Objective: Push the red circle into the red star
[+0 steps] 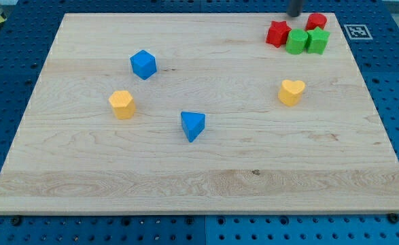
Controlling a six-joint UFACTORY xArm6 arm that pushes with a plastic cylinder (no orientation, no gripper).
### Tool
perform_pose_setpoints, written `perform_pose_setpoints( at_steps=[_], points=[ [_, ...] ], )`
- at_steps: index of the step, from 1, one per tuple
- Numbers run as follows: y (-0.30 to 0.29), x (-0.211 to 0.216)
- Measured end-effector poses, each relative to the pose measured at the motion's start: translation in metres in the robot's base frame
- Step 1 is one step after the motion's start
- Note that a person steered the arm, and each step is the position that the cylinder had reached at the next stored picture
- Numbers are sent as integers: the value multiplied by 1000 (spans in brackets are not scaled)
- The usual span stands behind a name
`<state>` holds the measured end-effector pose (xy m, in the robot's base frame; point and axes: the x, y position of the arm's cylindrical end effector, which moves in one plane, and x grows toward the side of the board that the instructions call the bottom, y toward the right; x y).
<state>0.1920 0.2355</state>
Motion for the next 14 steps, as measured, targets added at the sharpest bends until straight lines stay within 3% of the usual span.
perform_pose_setpoints(
  at_steps=[1, 3, 8, 14],
  points=[
    [45, 0],
    [46, 22],
    [10, 54],
    [-31, 63]
  ],
)
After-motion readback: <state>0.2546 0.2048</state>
